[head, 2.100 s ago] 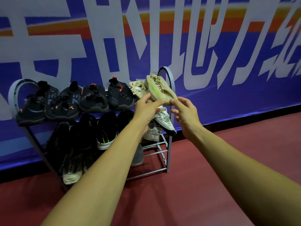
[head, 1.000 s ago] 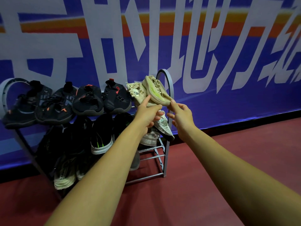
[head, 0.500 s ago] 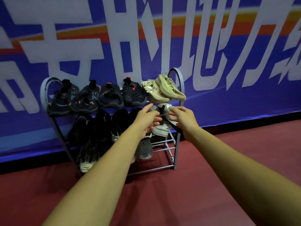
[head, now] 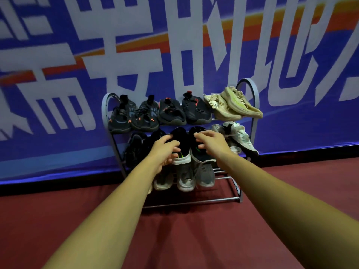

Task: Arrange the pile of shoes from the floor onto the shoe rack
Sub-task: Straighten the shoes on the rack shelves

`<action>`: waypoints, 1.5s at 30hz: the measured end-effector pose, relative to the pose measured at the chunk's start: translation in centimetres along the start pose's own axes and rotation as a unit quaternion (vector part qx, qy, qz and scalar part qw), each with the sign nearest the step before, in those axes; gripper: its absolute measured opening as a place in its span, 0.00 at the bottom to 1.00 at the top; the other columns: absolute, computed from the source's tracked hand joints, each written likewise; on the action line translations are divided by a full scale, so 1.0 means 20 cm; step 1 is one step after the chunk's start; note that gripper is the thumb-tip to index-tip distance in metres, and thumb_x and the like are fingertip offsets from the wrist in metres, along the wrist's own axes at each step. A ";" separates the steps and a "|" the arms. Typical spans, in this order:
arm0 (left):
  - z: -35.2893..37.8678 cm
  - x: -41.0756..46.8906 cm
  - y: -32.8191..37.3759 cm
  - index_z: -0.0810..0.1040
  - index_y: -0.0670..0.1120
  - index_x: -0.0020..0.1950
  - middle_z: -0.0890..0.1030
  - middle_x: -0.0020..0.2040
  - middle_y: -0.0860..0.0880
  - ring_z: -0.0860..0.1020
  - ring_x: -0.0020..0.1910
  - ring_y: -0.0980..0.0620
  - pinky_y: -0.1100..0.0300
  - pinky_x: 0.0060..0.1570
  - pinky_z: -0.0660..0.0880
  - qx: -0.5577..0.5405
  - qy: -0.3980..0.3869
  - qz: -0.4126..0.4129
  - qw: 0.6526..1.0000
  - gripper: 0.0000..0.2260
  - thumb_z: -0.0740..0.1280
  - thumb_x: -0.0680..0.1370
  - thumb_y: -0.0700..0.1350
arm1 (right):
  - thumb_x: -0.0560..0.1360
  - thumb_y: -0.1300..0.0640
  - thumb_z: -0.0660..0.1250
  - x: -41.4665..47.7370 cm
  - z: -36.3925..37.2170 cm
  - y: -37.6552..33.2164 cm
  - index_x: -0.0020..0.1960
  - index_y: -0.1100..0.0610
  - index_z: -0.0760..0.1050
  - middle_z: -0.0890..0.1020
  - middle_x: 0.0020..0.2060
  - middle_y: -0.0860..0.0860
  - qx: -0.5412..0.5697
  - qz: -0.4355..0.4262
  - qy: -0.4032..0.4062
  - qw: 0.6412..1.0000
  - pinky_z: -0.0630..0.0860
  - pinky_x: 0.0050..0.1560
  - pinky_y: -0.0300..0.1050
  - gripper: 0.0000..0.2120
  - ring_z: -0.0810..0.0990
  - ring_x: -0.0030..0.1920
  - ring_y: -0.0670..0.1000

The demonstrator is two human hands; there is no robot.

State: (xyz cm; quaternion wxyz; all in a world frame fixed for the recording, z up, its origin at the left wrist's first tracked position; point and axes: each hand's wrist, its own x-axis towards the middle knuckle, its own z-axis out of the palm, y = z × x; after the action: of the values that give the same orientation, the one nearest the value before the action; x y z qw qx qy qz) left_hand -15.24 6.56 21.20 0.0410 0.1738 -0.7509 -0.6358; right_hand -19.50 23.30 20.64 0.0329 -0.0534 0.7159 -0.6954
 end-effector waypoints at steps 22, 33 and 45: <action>-0.61 0.27 -0.41 0.68 0.51 0.75 0.81 0.58 0.44 0.81 0.46 0.47 0.57 0.37 0.75 0.123 0.135 -0.022 0.983 0.26 0.68 0.77 0.47 | 0.77 0.49 0.72 0.10 0.85 0.26 0.67 0.61 0.76 0.84 0.51 0.57 -0.098 0.016 -0.134 0.986 0.82 0.57 0.54 0.23 0.85 0.45 0.54; -0.70 0.35 -0.51 0.68 0.51 0.71 0.79 0.51 0.47 0.80 0.41 0.50 0.61 0.31 0.70 0.074 0.106 -0.100 0.987 0.19 0.64 0.80 0.48 | 0.78 0.50 0.66 0.18 1.07 0.38 0.62 0.58 0.79 0.86 0.45 0.56 -0.168 0.060 -0.087 0.980 0.81 0.56 0.55 0.17 0.87 0.42 0.56; -0.72 0.41 -0.51 0.71 0.51 0.55 0.77 0.51 0.48 0.77 0.51 0.49 0.58 0.40 0.73 -0.035 0.170 -0.074 0.982 0.08 0.64 0.80 0.51 | 0.80 0.56 0.67 0.17 1.10 0.38 0.61 0.58 0.79 0.83 0.42 0.57 0.011 0.135 -0.070 0.988 0.66 0.25 0.35 0.12 0.78 0.29 0.48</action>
State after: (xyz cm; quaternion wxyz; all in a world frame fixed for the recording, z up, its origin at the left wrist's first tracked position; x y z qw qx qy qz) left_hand -16.61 -10.93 12.72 0.1271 0.3330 -0.6954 -0.6241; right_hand -20.40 1.26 12.53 0.1768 -0.0045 0.7049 -0.6869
